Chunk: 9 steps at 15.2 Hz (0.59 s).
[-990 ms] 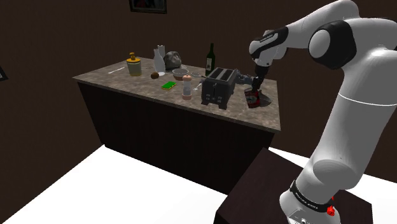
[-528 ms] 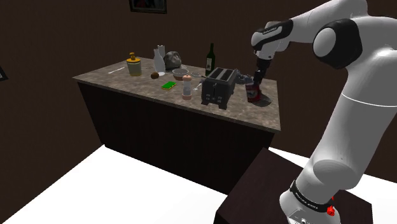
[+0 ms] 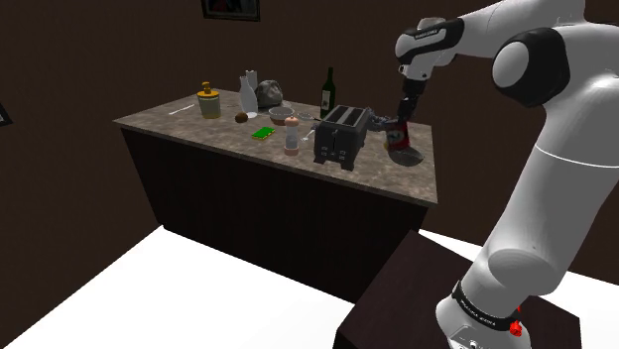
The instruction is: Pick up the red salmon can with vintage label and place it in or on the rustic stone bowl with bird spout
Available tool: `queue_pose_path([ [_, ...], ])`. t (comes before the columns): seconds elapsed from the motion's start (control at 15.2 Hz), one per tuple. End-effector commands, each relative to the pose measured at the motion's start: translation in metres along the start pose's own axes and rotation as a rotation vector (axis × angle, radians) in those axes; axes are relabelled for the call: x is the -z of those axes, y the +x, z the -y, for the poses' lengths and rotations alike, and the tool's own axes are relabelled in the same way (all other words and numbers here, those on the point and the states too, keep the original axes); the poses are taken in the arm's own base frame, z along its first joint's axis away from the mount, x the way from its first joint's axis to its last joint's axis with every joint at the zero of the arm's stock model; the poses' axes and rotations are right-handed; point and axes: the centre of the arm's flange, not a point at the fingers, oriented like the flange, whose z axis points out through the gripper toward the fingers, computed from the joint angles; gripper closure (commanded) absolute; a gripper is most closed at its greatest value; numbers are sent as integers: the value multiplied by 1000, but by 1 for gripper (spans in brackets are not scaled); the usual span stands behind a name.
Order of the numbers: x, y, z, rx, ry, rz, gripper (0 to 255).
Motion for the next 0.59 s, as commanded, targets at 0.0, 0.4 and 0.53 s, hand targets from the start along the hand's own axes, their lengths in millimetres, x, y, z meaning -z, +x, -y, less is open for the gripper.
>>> queue_pose_path([
  [0.0, 11, 0, 0, 0, 0, 0, 255],
  [0.4, 36, -9, -36, 0, 0, 0, 255],
  [0.53, 45, -14, -60, 0, 0, 0, 255],
])
